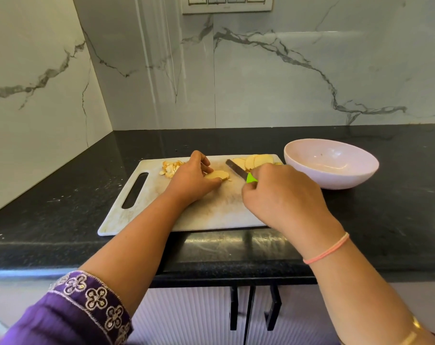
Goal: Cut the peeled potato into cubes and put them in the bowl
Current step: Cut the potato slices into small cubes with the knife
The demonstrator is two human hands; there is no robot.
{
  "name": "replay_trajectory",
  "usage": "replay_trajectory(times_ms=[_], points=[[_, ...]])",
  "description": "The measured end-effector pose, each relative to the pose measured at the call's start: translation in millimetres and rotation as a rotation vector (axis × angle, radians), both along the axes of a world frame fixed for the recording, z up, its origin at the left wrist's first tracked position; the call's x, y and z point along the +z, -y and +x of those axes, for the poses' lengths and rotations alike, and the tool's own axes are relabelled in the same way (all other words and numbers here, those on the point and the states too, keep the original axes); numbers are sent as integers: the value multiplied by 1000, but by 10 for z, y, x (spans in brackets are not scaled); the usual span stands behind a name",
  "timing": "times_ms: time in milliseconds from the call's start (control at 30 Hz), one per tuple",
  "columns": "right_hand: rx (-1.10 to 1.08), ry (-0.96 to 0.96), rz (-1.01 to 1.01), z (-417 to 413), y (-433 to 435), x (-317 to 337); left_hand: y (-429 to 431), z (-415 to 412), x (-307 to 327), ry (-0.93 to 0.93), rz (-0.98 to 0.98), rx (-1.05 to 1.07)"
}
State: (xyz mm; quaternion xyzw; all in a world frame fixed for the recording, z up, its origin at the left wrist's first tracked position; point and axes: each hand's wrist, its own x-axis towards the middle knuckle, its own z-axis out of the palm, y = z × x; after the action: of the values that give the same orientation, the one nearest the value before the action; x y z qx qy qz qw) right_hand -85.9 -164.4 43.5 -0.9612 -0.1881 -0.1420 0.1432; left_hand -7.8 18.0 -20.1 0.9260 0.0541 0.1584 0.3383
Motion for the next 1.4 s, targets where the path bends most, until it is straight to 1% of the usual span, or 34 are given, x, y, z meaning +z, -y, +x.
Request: replay_trajectory(times_ms=[67,233,400,767,933,1067,1133,1300,1400], points=[[-4,9,17,63,-66,-16,1,-7,-7,-8,-21,-1],[-2,-77,-45,269,-269,-101,8,5,-29,20,-59,-19],[25,-89,-95,339,-370,-83,-18,46,6,48,-47,-22],[85,-43,-127,-69,-192,-161,-1,39,11,2,7,-1],[43,-31,-73,-181,-58,-135,-28,17,42,-2,-13,5],[0,13,13,-74,-29,-87,-12,-1,27,-17,-34,-5],[8,14,25,24,-100,-100,-16,-7,16,-18,-59,-8],[30,-78,-56,279,-382,-155,-55,-3,29,1,-124,-28],[38,-76,-84,346,-477,-174,-52,15,52,5,-126,-45]])
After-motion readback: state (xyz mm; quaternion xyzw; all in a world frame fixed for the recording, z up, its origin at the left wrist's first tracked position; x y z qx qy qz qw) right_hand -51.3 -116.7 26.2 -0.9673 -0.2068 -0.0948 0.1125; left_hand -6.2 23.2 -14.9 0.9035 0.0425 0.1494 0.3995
